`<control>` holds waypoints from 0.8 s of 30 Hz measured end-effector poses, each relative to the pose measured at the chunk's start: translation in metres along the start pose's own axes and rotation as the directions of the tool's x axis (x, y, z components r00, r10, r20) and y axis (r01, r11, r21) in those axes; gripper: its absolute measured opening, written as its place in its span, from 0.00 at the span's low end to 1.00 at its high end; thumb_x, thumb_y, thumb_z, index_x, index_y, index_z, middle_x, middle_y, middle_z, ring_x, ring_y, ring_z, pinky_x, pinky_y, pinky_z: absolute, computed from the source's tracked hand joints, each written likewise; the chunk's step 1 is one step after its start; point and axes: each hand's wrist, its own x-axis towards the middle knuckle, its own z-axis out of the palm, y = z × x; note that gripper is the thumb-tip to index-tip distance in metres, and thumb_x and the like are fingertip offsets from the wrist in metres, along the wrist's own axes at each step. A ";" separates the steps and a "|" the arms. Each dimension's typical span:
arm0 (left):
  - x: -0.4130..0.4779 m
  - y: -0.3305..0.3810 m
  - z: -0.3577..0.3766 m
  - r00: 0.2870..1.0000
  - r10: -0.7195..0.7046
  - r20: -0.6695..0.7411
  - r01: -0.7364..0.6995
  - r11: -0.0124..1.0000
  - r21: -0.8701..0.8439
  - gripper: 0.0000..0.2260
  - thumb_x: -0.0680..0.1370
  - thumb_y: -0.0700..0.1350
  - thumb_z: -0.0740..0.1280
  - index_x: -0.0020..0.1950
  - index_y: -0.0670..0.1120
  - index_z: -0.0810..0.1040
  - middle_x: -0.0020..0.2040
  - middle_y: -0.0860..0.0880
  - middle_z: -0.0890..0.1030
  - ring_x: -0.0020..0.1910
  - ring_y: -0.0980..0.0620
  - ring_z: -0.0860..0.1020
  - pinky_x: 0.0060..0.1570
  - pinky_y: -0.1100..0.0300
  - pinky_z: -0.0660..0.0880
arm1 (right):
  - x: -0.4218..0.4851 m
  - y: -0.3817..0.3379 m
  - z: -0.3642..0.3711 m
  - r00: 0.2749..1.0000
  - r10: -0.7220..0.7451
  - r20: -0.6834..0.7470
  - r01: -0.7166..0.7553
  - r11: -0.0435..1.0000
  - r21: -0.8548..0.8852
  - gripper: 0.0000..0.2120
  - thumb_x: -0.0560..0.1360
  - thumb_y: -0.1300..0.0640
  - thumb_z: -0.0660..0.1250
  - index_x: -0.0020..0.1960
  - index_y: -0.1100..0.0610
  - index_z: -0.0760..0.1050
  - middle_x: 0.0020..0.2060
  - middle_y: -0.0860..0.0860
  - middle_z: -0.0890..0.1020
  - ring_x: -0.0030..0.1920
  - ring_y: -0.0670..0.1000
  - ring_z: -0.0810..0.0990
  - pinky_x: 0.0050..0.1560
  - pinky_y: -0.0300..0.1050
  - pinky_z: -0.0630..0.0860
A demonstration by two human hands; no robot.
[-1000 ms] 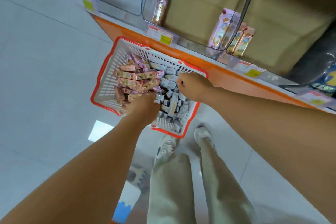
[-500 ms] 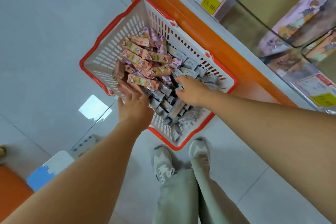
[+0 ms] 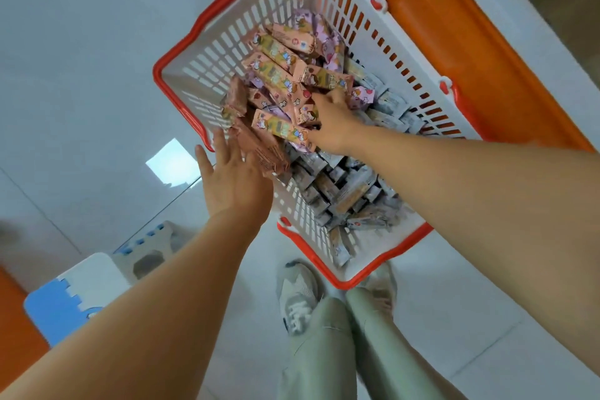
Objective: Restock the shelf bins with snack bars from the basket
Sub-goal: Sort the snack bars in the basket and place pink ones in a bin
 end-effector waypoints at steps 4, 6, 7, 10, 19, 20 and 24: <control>0.000 0.000 -0.003 1.000 0.007 0.026 -0.006 1.000 -0.030 0.27 0.81 0.52 0.55 0.79 0.47 0.55 0.80 0.44 0.48 0.78 0.42 0.37 0.74 0.39 0.38 | -0.010 0.001 0.002 0.998 -0.033 -0.046 0.034 0.999 0.027 0.22 0.75 0.60 0.70 0.66 0.63 0.66 0.67 0.55 0.58 0.59 0.56 0.73 0.63 0.52 0.72; -0.002 0.000 -0.008 0.999 0.025 0.047 -0.022 0.999 -0.046 0.26 0.81 0.51 0.55 0.78 0.47 0.58 0.80 0.44 0.49 0.78 0.42 0.39 0.75 0.41 0.38 | -0.023 0.002 0.001 0.993 -0.081 -0.091 0.085 0.995 0.047 0.16 0.76 0.59 0.68 0.61 0.62 0.69 0.65 0.54 0.60 0.55 0.55 0.75 0.59 0.50 0.74; -0.004 -0.001 -0.012 0.998 0.033 0.059 -0.030 0.998 -0.048 0.25 0.81 0.51 0.55 0.78 0.47 0.59 0.80 0.44 0.50 0.78 0.43 0.39 0.74 0.41 0.39 | -0.032 0.003 -0.001 0.985 -0.106 -0.134 0.113 0.993 0.046 0.13 0.77 0.58 0.66 0.59 0.62 0.70 0.63 0.53 0.62 0.52 0.54 0.75 0.54 0.49 0.75; -0.015 0.000 -0.026 0.996 0.037 0.079 -0.028 0.994 -0.104 0.24 0.81 0.51 0.54 0.77 0.46 0.61 0.79 0.43 0.54 0.78 0.42 0.42 0.75 0.43 0.40 | -0.063 0.005 -0.010 0.952 -0.154 -0.263 0.174 0.983 0.053 0.08 0.80 0.55 0.62 0.51 0.60 0.71 0.58 0.51 0.66 0.43 0.50 0.75 0.42 0.44 0.71; -0.074 0.023 -0.116 0.979 0.199 -0.047 -0.204 0.950 -0.236 0.17 0.80 0.46 0.59 0.68 0.44 0.72 0.70 0.45 0.71 0.72 0.43 0.61 0.71 0.48 0.59 | -0.179 0.007 -0.048 0.934 -0.023 -0.358 0.112 0.967 0.230 0.09 0.75 0.64 0.64 0.54 0.57 0.70 0.66 0.53 0.59 0.50 0.52 0.76 0.40 0.38 0.73; -0.080 0.027 -0.126 0.974 0.220 -0.058 -0.227 0.945 -0.235 0.17 0.80 0.45 0.60 0.68 0.45 0.72 0.69 0.45 0.72 0.72 0.43 0.62 0.70 0.48 0.60 | -0.191 0.007 -0.053 0.932 0.002 -0.362 0.103 0.958 0.269 0.13 0.75 0.64 0.64 0.58 0.55 0.69 0.68 0.54 0.59 0.52 0.55 0.76 0.42 0.40 0.75; -0.101 0.050 -0.163 0.938 0.318 -0.136 -0.341 0.918 -0.202 0.22 0.79 0.44 0.60 0.74 0.47 0.65 0.73 0.45 0.68 0.74 0.44 0.61 0.72 0.49 0.56 | -0.237 0.010 -0.076 0.904 0.032 -0.426 0.171 0.887 0.429 0.26 0.76 0.62 0.64 0.71 0.47 0.64 0.67 0.54 0.67 0.59 0.55 0.74 0.44 0.40 0.77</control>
